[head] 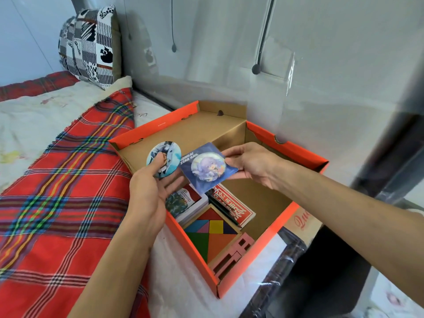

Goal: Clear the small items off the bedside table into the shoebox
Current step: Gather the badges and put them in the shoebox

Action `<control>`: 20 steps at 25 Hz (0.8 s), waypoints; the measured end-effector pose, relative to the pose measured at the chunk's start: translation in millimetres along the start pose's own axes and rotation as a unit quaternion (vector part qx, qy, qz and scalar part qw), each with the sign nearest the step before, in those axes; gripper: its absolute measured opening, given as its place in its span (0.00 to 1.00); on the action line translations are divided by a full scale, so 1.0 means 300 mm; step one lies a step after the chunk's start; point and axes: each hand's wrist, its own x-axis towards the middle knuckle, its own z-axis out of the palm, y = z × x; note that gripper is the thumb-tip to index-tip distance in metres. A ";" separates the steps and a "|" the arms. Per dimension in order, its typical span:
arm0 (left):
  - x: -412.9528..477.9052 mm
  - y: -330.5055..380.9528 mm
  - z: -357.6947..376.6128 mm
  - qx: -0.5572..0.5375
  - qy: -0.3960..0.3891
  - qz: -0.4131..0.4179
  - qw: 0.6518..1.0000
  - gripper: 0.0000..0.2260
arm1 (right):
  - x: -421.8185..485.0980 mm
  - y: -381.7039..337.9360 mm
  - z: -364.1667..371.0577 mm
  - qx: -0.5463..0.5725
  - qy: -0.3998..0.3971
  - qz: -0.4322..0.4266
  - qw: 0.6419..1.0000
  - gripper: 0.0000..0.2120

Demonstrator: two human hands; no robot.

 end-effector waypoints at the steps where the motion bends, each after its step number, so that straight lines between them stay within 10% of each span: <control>1: -0.002 0.000 0.004 0.021 -0.025 -0.004 0.999 0.10 | -0.001 0.000 0.002 0.029 0.015 0.000 0.999 0.08; 6: -0.016 -0.032 0.036 0.148 -0.084 0.033 0.985 0.09 | -0.029 0.010 0.020 0.098 -0.064 0.055 0.992 0.08; 13: -0.017 -0.020 0.004 0.246 -0.171 0.012 0.954 0.08 | -0.004 -0.034 -0.034 -0.234 -0.010 -0.080 0.969 0.08; 20: -0.006 -0.046 0.001 0.228 -0.030 0.099 0.968 0.05 | -0.002 -0.002 -0.057 -0.297 -0.101 0.003 0.950 0.04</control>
